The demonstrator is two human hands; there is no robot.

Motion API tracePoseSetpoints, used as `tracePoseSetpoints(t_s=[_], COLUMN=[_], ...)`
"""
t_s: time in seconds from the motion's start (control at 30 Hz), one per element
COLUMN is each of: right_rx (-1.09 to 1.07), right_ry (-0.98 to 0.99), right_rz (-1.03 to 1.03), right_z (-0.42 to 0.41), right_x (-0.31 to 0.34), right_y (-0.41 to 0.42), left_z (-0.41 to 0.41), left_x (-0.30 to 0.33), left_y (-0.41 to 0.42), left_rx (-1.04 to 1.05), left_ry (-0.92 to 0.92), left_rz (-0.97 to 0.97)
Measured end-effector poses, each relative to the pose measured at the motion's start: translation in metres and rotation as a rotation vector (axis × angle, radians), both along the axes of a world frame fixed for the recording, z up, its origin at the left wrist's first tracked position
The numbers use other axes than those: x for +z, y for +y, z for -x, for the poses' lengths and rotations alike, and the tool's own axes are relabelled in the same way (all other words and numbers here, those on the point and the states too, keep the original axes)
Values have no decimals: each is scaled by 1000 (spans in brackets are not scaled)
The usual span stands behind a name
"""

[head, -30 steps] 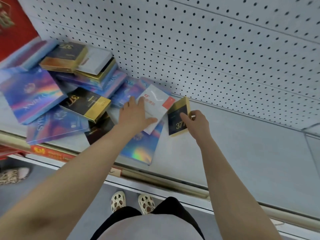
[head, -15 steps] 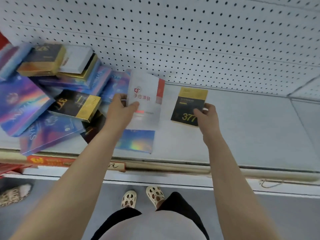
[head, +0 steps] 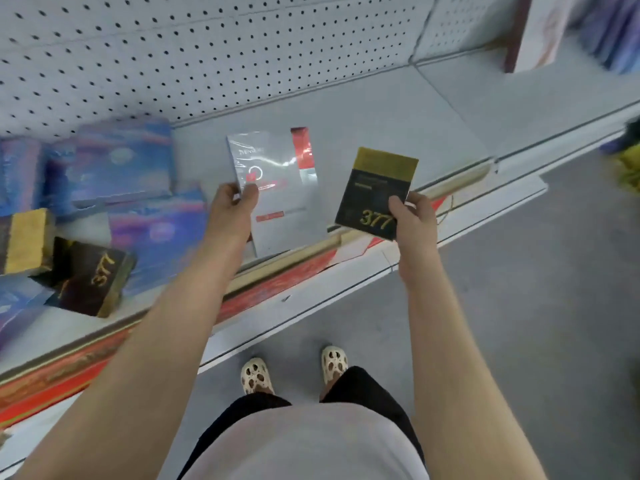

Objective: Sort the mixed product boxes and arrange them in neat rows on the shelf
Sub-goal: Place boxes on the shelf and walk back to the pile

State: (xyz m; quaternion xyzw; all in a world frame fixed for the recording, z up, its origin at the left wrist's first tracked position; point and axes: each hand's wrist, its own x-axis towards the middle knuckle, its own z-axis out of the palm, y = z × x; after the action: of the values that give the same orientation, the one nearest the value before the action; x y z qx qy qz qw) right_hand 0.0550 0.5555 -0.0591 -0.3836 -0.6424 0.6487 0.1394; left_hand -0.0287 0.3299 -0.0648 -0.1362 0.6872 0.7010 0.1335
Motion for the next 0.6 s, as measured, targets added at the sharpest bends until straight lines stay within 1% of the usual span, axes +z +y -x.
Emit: tracePoseSetpoints(t_s=[0.13, 0.23, 0.47, 0.57, 0.6], right_rx=[-130, -214, -290, -318, -326], right_ry=[-10, -5, -14, -3, -1], right_rz=[-7, 9, -16, -14, -13], right_z=[-45, -78, -149, -168, -173], right_x=[-3, -4, 2, 4, 4], right_y=[58, 110, 257, 312, 329], left_z=[-17, -36, -83, -95, -98], left_x=[4, 3, 1, -1, -2], left_y=[70, 134, 301, 363, 382], left_rx=[-169, -253, -361, -378, -388], left_ry=[17, 27, -2, -10, -3], left_rz=[7, 33, 33, -32, -26])
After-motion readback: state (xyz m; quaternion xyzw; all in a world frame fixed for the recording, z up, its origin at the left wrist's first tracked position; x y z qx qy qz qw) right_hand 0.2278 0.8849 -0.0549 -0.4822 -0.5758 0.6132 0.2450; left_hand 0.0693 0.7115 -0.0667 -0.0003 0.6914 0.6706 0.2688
